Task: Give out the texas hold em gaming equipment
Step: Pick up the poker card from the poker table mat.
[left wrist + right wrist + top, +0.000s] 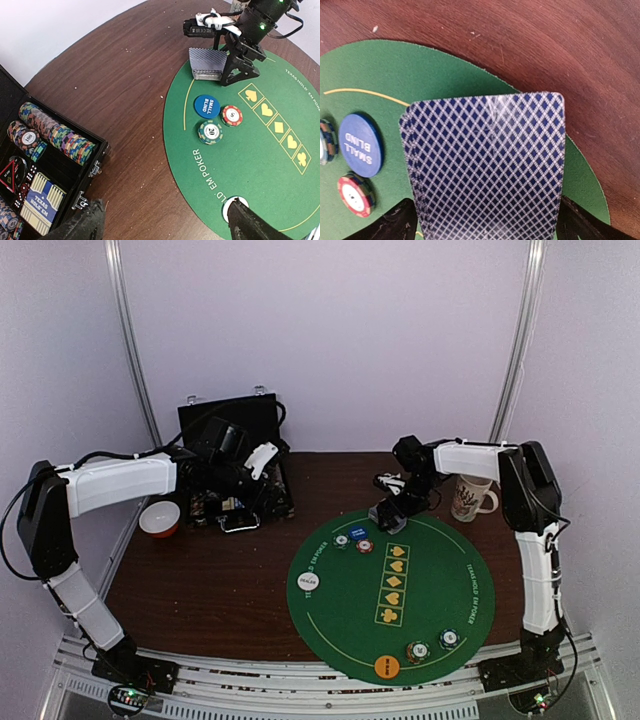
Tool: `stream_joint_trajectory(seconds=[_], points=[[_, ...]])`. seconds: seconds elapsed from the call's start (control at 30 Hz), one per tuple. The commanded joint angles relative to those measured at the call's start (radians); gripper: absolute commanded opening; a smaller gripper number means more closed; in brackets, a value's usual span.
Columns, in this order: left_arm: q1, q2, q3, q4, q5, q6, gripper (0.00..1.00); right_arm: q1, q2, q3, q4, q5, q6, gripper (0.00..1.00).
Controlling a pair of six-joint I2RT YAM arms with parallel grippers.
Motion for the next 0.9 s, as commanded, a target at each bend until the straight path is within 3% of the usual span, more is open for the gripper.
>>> stream_joint_trajectory(seconds=[0.0,0.23,0.57,0.87], points=[[0.009,0.013,0.025,0.015,0.006,0.01,0.88,0.026,-0.008,-0.055,0.036,0.085,0.002,0.94],[0.01,0.014,0.026,0.014,0.01,0.004,0.88,0.046,-0.016,-0.083,0.046,0.203,0.021,0.82],[0.011,0.012,0.026,0.016,0.009,0.004,0.88,0.066,-0.077,-0.153,0.103,0.193,0.009,0.56],[0.012,0.01,0.026,0.015,0.011,0.003,0.88,0.068,-0.131,-0.169,0.109,0.181,-0.009,0.5]])
